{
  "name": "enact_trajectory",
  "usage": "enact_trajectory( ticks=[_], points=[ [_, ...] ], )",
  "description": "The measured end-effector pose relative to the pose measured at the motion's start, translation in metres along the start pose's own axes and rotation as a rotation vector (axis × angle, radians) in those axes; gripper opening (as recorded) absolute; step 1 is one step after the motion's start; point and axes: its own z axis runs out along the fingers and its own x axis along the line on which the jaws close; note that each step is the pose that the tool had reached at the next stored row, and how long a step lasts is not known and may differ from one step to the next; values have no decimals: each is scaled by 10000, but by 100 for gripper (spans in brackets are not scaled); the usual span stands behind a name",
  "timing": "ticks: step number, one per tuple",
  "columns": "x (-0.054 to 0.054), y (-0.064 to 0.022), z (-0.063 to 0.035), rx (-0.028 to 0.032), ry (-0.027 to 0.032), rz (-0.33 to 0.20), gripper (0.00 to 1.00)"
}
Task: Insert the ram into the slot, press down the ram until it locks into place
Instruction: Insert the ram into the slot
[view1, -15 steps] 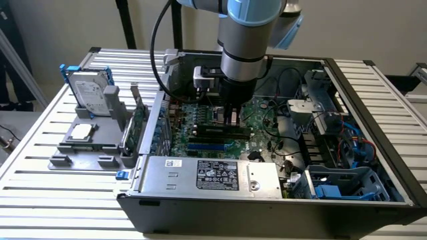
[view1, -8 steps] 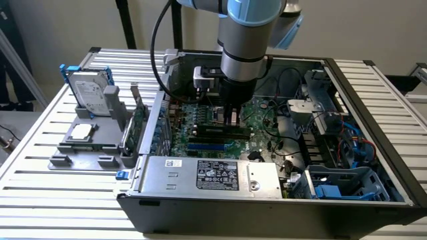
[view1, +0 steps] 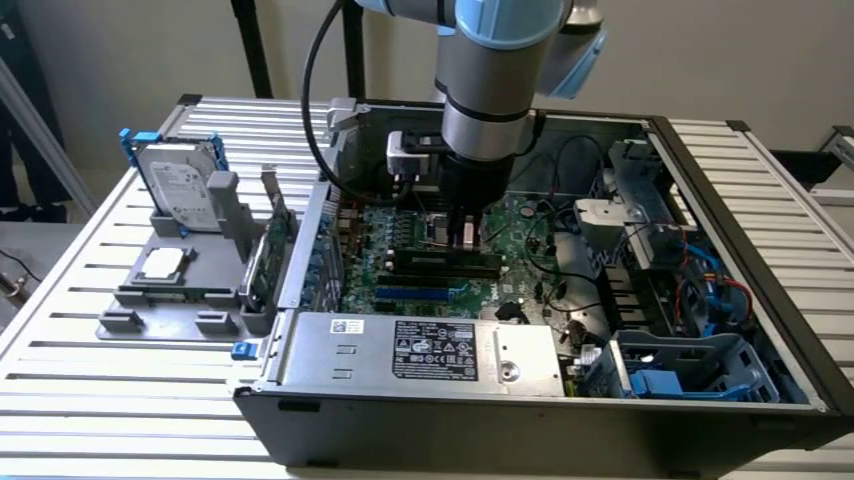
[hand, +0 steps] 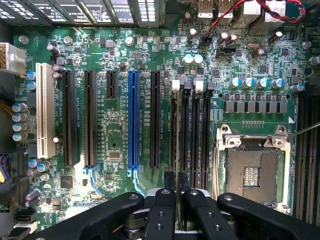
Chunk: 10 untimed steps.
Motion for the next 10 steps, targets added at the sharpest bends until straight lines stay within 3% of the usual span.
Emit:
enact_trajectory(
  ticks=[10],
  points=[
    [-1,0,18,0,18,-43,13]
  ],
)
